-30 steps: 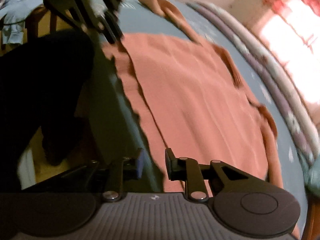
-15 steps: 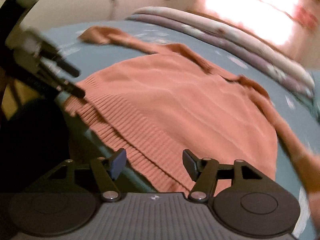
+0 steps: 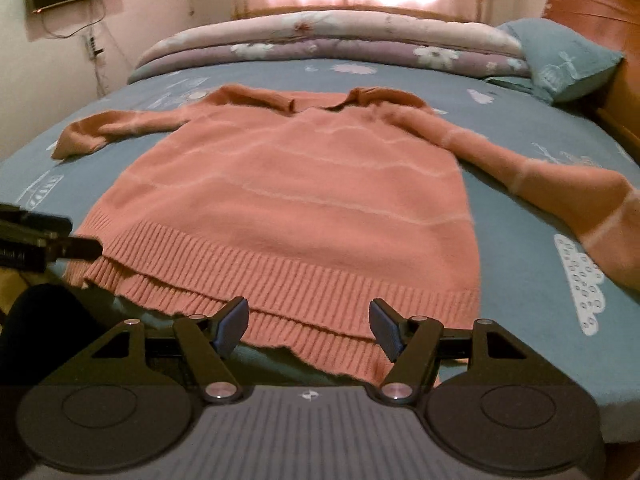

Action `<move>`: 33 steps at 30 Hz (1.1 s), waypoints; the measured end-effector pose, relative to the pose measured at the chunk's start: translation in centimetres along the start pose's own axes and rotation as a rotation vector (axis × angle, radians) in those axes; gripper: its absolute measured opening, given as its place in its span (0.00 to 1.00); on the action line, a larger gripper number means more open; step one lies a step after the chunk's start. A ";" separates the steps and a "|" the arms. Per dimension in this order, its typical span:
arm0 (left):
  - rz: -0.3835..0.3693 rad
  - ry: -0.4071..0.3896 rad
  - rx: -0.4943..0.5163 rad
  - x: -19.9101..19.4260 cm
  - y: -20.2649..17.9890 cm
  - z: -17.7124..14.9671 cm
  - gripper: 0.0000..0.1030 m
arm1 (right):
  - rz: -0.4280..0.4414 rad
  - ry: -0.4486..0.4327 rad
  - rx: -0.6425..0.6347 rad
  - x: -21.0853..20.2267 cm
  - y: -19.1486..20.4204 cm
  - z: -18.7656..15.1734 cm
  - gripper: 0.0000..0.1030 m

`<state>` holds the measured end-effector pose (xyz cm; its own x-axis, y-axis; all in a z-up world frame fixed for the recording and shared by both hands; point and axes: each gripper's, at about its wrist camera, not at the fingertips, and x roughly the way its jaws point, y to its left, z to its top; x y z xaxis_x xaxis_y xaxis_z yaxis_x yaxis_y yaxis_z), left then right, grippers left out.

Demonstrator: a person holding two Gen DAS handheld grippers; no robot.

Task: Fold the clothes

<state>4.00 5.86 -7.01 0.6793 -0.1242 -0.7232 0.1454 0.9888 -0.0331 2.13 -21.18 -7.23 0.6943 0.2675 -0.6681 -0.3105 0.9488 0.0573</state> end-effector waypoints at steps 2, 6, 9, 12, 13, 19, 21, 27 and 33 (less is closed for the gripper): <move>0.006 0.004 0.019 -0.3 -0.6 0.1 0.74 | 0.000 -0.026 0.012 -0.6 -0.3 0.0 0.69; -0.011 0.013 0.030 -0.6 -1.4 0.3 0.79 | -0.001 -0.047 0.063 -0.9 -2.0 -0.2 0.73; -0.010 0.042 0.045 0.4 -2.2 0.7 0.79 | -0.002 -0.031 0.126 -0.2 -4.0 -0.5 0.75; -0.007 0.074 0.062 1.6 -2.8 1.2 0.79 | -0.018 -0.005 0.173 0.8 -5.9 -0.3 0.75; -0.007 0.085 0.067 2.1 -3.1 1.4 0.79 | -0.023 -0.006 0.182 1.1 -6.5 -0.2 0.75; 0.014 0.085 0.087 4.0 -3.5 3.0 0.79 | -0.031 -0.050 0.315 2.3 -10.8 1.6 0.75; 0.017 0.073 0.088 4.5 -3.5 3.4 0.79 | -0.052 -0.063 0.323 2.8 -12.0 2.5 0.75; 0.028 0.113 0.078 6.5 -3.1 4.0 0.79 | -0.117 -0.121 0.203 5.0 -14.3 7.1 0.75; 0.031 0.103 0.068 7.2 -2.6 5.1 0.79 | -0.144 -0.173 0.074 9.1 -17.6 13.5 0.75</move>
